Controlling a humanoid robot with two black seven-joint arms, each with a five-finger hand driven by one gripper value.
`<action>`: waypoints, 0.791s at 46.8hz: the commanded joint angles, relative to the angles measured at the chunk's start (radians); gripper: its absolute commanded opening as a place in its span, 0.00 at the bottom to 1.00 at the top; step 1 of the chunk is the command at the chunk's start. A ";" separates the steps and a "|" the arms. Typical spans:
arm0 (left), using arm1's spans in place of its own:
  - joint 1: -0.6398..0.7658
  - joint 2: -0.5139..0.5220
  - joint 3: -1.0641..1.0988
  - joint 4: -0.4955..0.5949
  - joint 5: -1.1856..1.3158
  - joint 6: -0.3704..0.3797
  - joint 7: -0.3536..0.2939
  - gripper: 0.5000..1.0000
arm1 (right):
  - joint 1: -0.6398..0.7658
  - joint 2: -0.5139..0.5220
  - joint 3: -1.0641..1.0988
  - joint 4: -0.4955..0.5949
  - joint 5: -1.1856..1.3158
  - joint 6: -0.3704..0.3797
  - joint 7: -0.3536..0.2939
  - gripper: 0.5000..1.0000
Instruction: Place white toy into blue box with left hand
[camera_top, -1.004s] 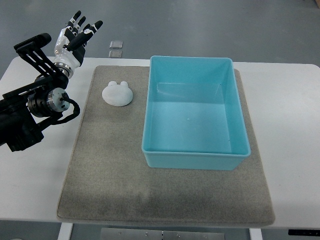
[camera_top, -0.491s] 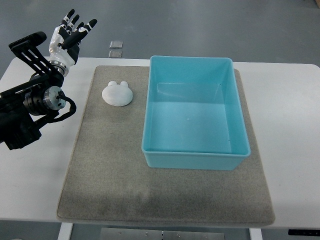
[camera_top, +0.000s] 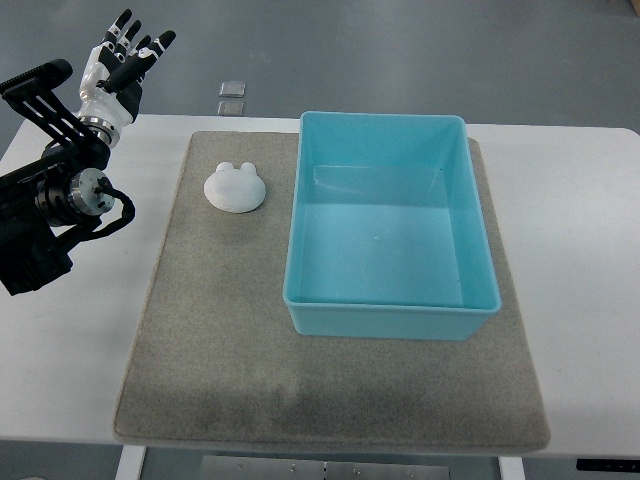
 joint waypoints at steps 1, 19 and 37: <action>0.006 -0.001 0.002 0.002 0.003 -0.002 0.000 0.99 | 0.000 0.000 0.000 0.000 0.000 0.000 0.000 0.87; 0.016 0.004 0.004 -0.005 0.043 -0.069 0.000 0.99 | 0.000 0.000 0.000 0.001 0.000 0.000 0.000 0.87; 0.016 0.018 -0.003 -0.008 0.264 -0.069 -0.002 0.99 | 0.000 0.000 0.000 0.000 0.000 0.000 0.000 0.87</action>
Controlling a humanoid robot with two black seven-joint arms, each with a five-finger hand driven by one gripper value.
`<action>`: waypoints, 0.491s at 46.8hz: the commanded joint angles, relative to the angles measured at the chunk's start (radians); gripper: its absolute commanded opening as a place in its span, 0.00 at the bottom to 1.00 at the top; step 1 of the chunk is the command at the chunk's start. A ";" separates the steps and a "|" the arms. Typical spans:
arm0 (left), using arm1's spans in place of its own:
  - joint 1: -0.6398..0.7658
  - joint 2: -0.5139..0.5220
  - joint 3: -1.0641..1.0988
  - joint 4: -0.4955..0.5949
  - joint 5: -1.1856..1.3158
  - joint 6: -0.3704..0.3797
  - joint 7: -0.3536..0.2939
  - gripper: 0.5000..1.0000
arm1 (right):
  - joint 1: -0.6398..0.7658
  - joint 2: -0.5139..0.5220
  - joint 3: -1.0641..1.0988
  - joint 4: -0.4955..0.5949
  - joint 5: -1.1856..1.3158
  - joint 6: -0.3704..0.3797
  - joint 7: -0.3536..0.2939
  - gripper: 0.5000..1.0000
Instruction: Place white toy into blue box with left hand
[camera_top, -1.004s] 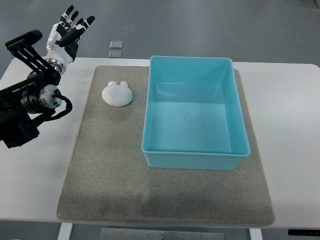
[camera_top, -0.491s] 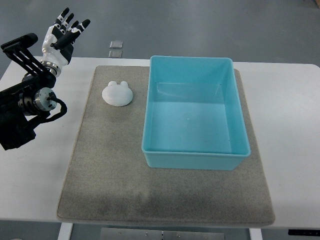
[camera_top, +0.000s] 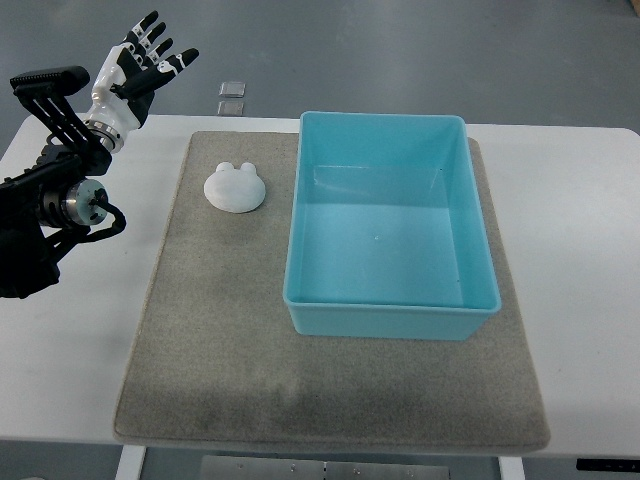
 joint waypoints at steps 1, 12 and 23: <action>0.000 0.002 0.001 0.000 0.017 0.000 0.000 0.99 | 0.000 0.000 0.001 0.001 0.001 0.000 0.000 0.87; 0.000 0.021 0.010 -0.003 0.035 0.000 0.000 0.99 | 0.000 0.000 0.001 0.001 0.001 0.000 0.000 0.87; 0.000 0.033 0.010 -0.015 0.071 0.000 0.000 0.99 | 0.000 0.000 -0.001 0.001 0.001 0.000 0.000 0.87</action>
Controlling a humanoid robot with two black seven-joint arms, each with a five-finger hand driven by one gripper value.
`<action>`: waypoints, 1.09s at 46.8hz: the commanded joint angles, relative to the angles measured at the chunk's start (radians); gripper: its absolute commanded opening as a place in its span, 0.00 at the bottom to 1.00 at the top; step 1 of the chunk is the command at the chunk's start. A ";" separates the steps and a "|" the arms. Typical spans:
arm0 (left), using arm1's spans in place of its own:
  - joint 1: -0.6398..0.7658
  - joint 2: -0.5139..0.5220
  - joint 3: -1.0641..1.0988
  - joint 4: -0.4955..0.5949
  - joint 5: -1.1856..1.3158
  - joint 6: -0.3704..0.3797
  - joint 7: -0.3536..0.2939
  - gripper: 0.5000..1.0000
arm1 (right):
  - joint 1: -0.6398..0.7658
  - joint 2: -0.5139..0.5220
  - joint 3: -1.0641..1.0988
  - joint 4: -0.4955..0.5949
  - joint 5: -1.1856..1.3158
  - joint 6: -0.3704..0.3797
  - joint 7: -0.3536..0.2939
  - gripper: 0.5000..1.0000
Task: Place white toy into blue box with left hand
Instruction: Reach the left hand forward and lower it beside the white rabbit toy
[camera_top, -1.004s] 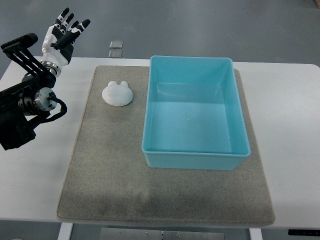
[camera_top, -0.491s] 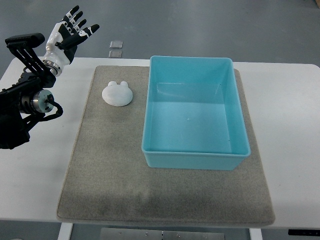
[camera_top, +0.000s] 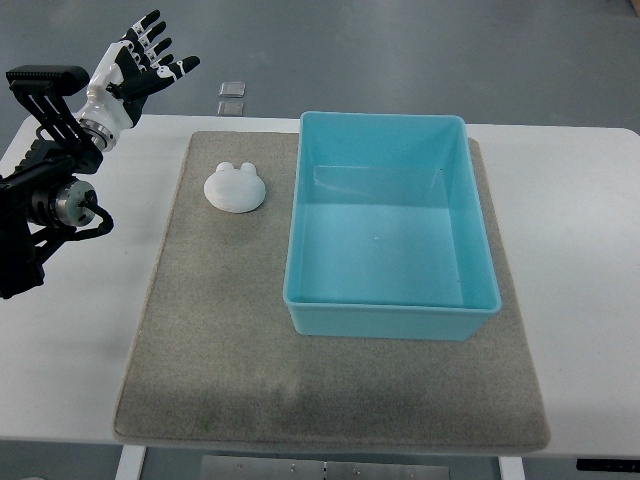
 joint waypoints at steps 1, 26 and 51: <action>0.000 0.001 0.000 -0.002 0.003 0.000 0.000 0.99 | 0.000 0.000 0.000 -0.001 0.000 0.000 0.000 0.87; 0.002 0.040 0.018 -0.016 0.225 -0.023 -0.018 0.99 | 0.000 0.000 0.000 0.001 0.001 0.000 0.000 0.87; 0.005 0.237 0.023 -0.225 0.760 -0.054 -0.051 0.99 | 0.000 0.000 0.000 -0.001 0.000 0.000 0.000 0.87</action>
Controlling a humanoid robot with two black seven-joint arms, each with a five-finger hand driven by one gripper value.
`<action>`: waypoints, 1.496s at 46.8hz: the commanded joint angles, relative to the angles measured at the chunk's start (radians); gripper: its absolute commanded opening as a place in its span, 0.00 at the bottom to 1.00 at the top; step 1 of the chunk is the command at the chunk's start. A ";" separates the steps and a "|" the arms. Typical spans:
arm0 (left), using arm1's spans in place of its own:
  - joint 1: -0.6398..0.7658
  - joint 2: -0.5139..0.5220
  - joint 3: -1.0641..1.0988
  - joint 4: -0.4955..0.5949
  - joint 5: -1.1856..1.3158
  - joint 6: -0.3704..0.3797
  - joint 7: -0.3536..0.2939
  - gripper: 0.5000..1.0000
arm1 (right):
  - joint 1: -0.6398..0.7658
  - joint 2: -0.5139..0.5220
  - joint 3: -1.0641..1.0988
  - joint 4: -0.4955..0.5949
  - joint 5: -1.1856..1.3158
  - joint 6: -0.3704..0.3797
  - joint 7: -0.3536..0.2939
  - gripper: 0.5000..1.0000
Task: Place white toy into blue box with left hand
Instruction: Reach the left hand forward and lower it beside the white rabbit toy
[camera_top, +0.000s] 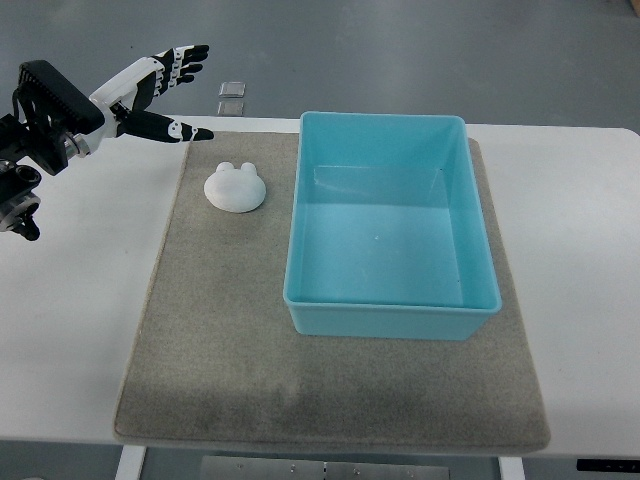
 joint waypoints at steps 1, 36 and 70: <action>0.002 0.019 0.002 -0.024 0.073 -0.001 0.000 0.99 | 0.000 0.000 0.000 -0.001 0.000 0.000 0.000 0.87; -0.003 0.017 0.065 -0.030 0.466 0.100 -0.003 0.93 | 0.000 0.000 0.000 0.001 0.000 0.000 0.000 0.87; -0.009 -0.045 0.175 -0.001 0.564 0.283 -0.003 0.72 | 0.000 0.000 0.000 -0.001 0.000 0.000 0.000 0.87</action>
